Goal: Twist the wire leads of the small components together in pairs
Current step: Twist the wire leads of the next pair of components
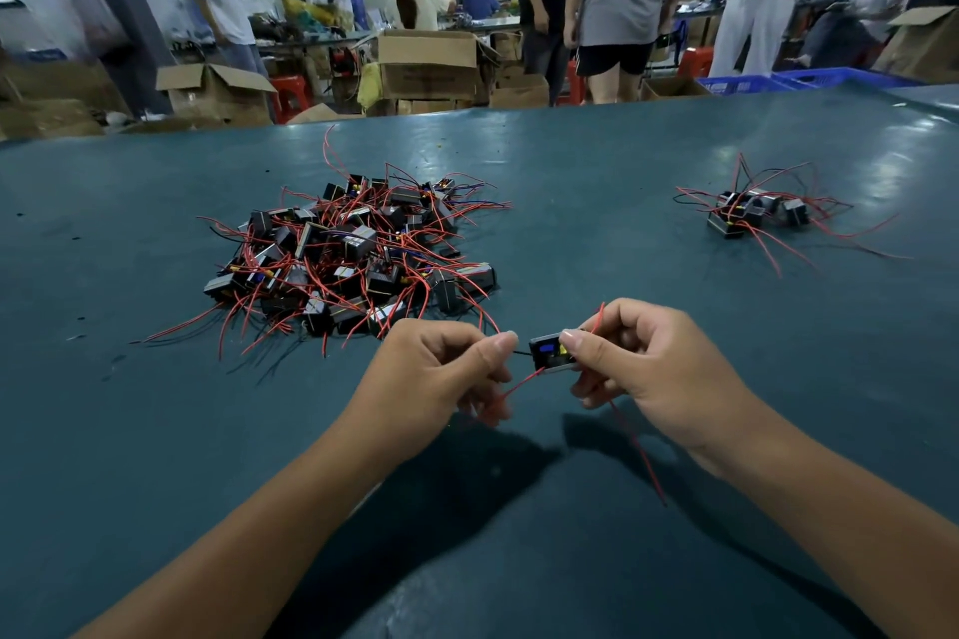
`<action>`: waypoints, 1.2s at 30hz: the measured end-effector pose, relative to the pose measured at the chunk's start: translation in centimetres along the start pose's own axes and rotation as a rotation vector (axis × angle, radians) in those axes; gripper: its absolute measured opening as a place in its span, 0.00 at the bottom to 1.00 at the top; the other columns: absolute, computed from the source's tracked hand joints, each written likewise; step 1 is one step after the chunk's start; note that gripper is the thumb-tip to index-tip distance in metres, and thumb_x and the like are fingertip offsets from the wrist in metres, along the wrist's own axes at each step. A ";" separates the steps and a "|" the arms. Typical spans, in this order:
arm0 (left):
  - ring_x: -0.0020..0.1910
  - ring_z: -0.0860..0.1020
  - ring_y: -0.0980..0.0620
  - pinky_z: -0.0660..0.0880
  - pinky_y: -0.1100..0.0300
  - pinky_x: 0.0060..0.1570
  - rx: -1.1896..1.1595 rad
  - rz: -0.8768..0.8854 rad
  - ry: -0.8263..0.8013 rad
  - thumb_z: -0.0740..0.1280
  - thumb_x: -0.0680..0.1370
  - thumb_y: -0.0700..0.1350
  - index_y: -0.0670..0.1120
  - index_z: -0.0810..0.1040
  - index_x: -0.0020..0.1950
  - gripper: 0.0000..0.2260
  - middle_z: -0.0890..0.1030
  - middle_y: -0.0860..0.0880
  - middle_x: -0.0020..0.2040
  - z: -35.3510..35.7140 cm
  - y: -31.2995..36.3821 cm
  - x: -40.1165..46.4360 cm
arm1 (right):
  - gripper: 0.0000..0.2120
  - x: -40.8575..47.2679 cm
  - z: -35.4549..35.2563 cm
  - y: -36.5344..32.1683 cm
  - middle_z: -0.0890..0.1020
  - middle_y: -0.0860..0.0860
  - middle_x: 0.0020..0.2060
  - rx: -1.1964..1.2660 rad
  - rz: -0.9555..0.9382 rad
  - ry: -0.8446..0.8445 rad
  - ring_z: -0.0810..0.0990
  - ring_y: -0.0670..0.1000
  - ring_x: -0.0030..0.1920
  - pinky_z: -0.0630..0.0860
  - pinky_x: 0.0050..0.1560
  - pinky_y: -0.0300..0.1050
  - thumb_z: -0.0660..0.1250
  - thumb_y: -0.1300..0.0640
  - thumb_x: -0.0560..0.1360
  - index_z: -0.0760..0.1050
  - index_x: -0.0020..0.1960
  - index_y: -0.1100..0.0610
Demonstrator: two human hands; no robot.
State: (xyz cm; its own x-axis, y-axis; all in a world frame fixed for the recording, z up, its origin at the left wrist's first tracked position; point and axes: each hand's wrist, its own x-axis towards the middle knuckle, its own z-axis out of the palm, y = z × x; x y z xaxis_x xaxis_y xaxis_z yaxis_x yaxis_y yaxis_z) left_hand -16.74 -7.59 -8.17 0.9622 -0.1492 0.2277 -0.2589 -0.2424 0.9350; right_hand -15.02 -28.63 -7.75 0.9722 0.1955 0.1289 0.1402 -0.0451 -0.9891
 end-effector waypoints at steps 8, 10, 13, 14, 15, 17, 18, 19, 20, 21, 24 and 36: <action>0.26 0.78 0.45 0.73 0.57 0.31 -0.147 -0.101 -0.034 0.70 0.74 0.51 0.39 0.80 0.35 0.16 0.81 0.40 0.29 0.0 0.5 0.2 | 0.11 0.2 -0.5 0.3 0.81 0.53 0.29 0.051 0.056 -0.014 0.80 0.52 0.29 0.79 0.30 0.42 0.70 0.60 0.75 0.77 0.47 0.69; 0.26 0.78 0.46 0.72 0.58 0.31 -0.119 -0.085 -0.040 0.69 0.75 0.50 0.37 0.79 0.36 0.17 0.81 0.40 0.29 0.0 0.6 0.3 | 0.11 0.2 -0.6 0.4 0.81 0.54 0.30 0.047 0.053 -0.010 0.80 0.52 0.29 0.79 0.31 0.42 0.70 0.59 0.75 0.77 0.47 0.68; 0.26 0.77 0.48 0.72 0.59 0.31 -0.090 -0.063 -0.048 0.68 0.76 0.50 0.36 0.79 0.37 0.18 0.82 0.40 0.30 0.1 0.7 0.3 | 0.11 0.0 -0.6 0.4 0.81 0.55 0.32 0.035 0.071 0.004 0.79 0.53 0.29 0.78 0.30 0.43 0.70 0.58 0.76 0.77 0.47 0.68; 0.27 0.77 0.49 0.72 0.59 0.31 -0.076 -0.054 -0.055 0.68 0.76 0.50 0.36 0.79 0.37 0.18 0.82 0.41 0.30 0.2 0.7 0.4 | 0.11 -0.1 -0.6 0.5 0.82 0.56 0.32 0.029 0.080 0.004 0.79 0.53 0.29 0.78 0.30 0.43 0.70 0.58 0.76 0.77 0.47 0.68; 0.27 0.77 0.49 0.72 0.60 0.31 -0.066 -0.048 -0.061 0.68 0.76 0.50 0.36 0.79 0.37 0.18 0.82 0.41 0.30 0.3 0.7 0.4 | 0.11 -0.1 -0.5 0.4 0.82 0.57 0.33 0.024 0.093 0.003 0.79 0.53 0.29 0.78 0.29 0.43 0.69 0.58 0.76 0.77 0.48 0.67; 0.27 0.77 0.49 0.72 0.60 0.31 -0.062 -0.044 -0.068 0.68 0.77 0.50 0.36 0.79 0.37 0.18 0.82 0.42 0.30 0.4 0.7 0.5 | 0.11 -0.2 -0.5 0.3 0.83 0.58 0.34 0.029 0.121 -0.006 0.80 0.54 0.30 0.78 0.29 0.43 0.68 0.58 0.77 0.76 0.49 0.67; 0.27 0.77 0.49 0.72 0.60 0.31 -0.062 -0.043 -0.068 0.68 0.76 0.50 0.36 0.79 0.37 0.18 0.82 0.42 0.30 0.4 0.7 0.5 | 0.11 -0.2 -0.5 0.2 0.84 0.59 0.35 0.034 0.133 -0.013 0.80 0.54 0.30 0.78 0.29 0.43 0.68 0.58 0.77 0.76 0.49 0.67; 0.27 0.77 0.49 0.72 0.60 0.31 -0.064 -0.042 -0.065 0.68 0.76 0.51 0.36 0.79 0.37 0.18 0.82 0.42 0.30 0.4 0.7 0.5 | 0.10 -0.3 -0.4 0.2 0.84 0.59 0.36 0.037 0.142 -0.017 0.80 0.54 0.31 0.78 0.29 0.43 0.68 0.58 0.78 0.75 0.49 0.66; 0.27 0.77 0.49 0.72 0.60 0.31 -0.069 -0.041 -0.061 0.68 0.76 0.51 0.37 0.79 0.37 0.17 0.82 0.42 0.30 0.4 0.7 0.5 | 0.09 -0.3 -0.4 0.1 0.85 0.59 0.37 0.036 0.148 -0.020 0.80 0.53 0.31 0.78 0.29 0.43 0.68 0.59 0.78 0.75 0.49 0.66; 0.27 0.77 0.49 0.72 0.61 0.31 -0.075 -0.042 -0.059 0.68 0.76 0.51 0.37 0.79 0.37 0.17 0.82 0.42 0.29 0.4 0.7 0.5 | 0.09 -0.4 -0.3 0.1 0.85 0.60 0.38 0.030 0.151 -0.023 0.80 0.53 0.32 0.78 0.30 0.42 0.68 0.59 0.77 0.75 0.49 0.66; 0.27 0.77 0.49 0.72 0.61 0.30 -0.087 -0.052 -0.058 0.68 0.78 0.48 0.38 0.80 0.36 0.16 0.82 0.41 0.29 0.4 0.6 0.4 | 0.07 -0.5 -0.2 0.3 0.85 0.59 0.38 -0.015 0.149 -0.045 0.80 0.52 0.32 0.77 0.30 0.41 0.70 0.60 0.76 0.76 0.49 0.65; 0.29 0.78 0.50 0.72 0.59 0.30 -0.003 -0.027 0.184 0.60 0.80 0.59 0.41 0.81 0.39 0.24 0.82 0.44 0.32 -1.4 -0.5 1.1 | 0.07 -0.1 -0.5 0.9 0.82 0.56 0.32 -0.119 0.228 -0.006 0.76 0.49 0.28 0.75 0.27 0.40 0.70 0.61 0.75 0.78 0.44 0.67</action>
State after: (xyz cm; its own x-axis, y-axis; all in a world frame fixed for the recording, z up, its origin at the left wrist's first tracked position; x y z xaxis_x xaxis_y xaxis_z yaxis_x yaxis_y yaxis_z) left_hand -15.39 -6.29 -8.02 0.9681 0.0358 0.2478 -0.2323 -0.2412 0.9423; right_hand -14.87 -29.19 -8.63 0.9802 0.1727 -0.0968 -0.0606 -0.2035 -0.9772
